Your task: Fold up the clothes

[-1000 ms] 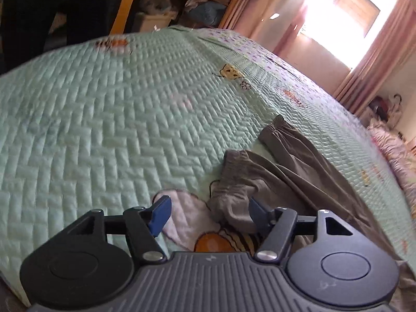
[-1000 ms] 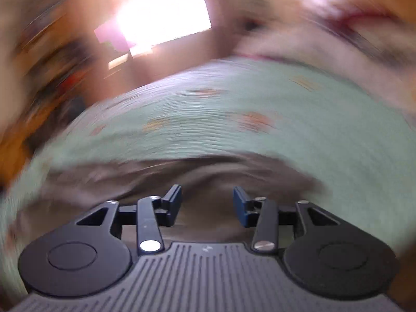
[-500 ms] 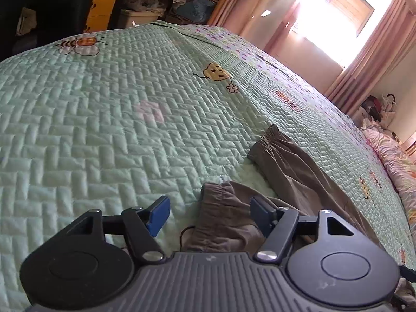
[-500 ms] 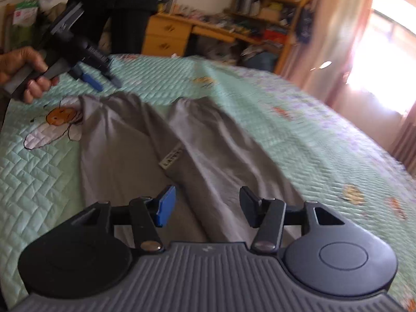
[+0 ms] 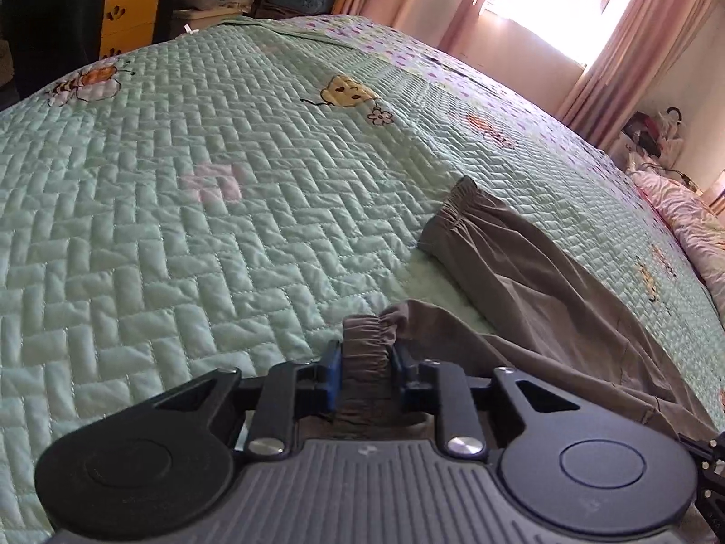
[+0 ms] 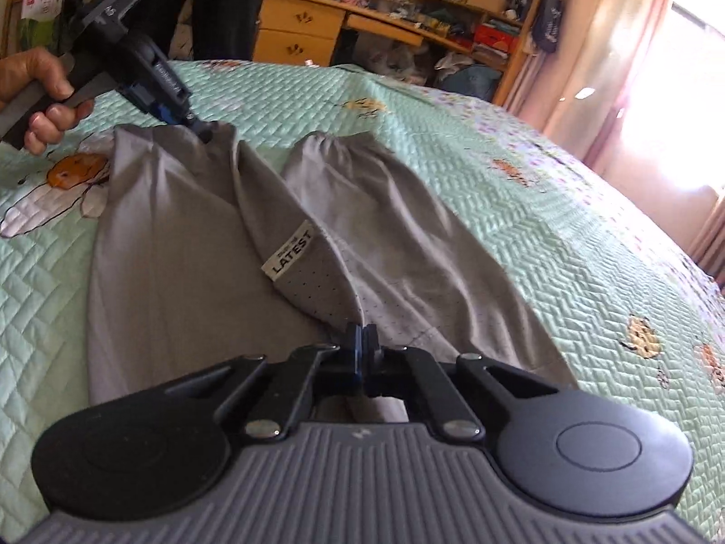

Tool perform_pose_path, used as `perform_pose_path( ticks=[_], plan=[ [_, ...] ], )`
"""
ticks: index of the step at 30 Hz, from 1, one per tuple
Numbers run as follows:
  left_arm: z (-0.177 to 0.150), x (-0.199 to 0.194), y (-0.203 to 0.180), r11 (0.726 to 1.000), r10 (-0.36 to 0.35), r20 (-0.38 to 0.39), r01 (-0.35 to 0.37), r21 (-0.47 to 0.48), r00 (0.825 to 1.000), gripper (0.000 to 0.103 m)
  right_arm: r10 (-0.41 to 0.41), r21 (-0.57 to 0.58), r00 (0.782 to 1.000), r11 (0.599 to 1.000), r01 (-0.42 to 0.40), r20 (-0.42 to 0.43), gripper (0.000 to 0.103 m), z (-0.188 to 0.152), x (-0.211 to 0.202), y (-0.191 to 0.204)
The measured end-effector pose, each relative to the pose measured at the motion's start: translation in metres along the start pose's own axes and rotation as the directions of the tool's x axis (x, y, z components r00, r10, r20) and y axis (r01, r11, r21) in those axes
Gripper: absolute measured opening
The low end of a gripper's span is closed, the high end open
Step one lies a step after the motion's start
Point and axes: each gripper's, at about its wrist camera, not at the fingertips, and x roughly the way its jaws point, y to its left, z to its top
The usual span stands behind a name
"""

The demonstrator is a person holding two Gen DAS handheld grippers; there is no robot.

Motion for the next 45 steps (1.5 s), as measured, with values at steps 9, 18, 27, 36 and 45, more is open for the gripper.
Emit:
perform_pose_path(
  ticks=[9, 18, 27, 36, 45],
  plan=[
    [0.028, -0.034, -0.058, 0.985, 0.001, 0.212, -0.037, 0.167, 0.977, 0.021, -0.130, 0.099, 0.988, 0.988, 0.121, 0.085, 0.000, 0.013, -0.022, -0.033],
    [0.105, 0.085, -0.129, 0.953, 0.097, 0.122, -0.128, 0.275, 0.988, 0.030, -0.180, 0.390, 0.982, 0.901, 0.188, -0.056, 0.002, 0.013, 0.049, -0.123],
    [0.097, 0.082, -0.085, 0.993, 0.087, 0.200, -0.102, 0.063, 0.976, 0.061, -0.196, 0.574, 0.976, 0.791, 0.212, -0.091, 0.010, -0.023, 0.058, -0.147],
    [0.039, 0.068, -0.020, 0.988, -0.019, 0.006, 0.019, -0.153, 1.000, 0.081, -0.140, 0.666, 0.989, 0.742, 0.077, 0.041, 0.018, -0.053, -0.055, -0.125],
    [0.027, 0.096, -0.032, 0.930, -0.244, 0.047, 0.248, -0.272, 0.969, 0.097, -0.216, 0.712, 0.975, 0.676, 0.190, -0.055, 0.019, -0.105, -0.111, -0.112]
  ],
)
